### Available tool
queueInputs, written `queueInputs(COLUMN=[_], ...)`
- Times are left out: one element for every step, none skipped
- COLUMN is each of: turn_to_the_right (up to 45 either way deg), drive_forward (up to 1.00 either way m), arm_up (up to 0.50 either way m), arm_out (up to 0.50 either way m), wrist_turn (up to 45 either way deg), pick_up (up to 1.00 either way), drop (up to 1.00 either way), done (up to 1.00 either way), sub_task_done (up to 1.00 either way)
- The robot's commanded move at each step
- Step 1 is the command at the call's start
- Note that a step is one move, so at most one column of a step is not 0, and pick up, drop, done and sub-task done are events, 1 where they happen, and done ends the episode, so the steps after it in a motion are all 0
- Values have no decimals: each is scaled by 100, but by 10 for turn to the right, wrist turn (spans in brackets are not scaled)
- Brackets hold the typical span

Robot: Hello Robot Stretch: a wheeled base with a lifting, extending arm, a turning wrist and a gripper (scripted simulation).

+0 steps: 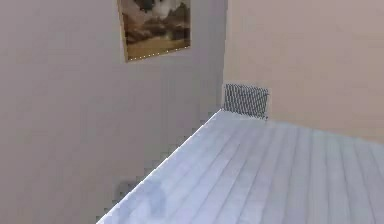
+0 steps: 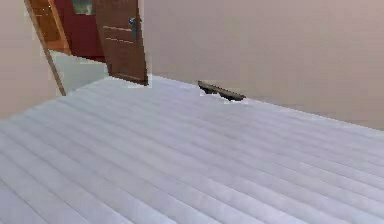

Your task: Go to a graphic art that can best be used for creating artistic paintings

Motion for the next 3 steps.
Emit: queueInputs(turn_to_the_right=[450, 180, 0], drive_forward=[0, 0, 100], arm_up=[0, 0, 0], arm_out=[0, 0, 0], wrist_turn=[0, 0, 0], pick_up=[0, 0, 0], drop=[0, 0, 0], done=[0, 0, 0], sub_task_done=[0, 0, 0])
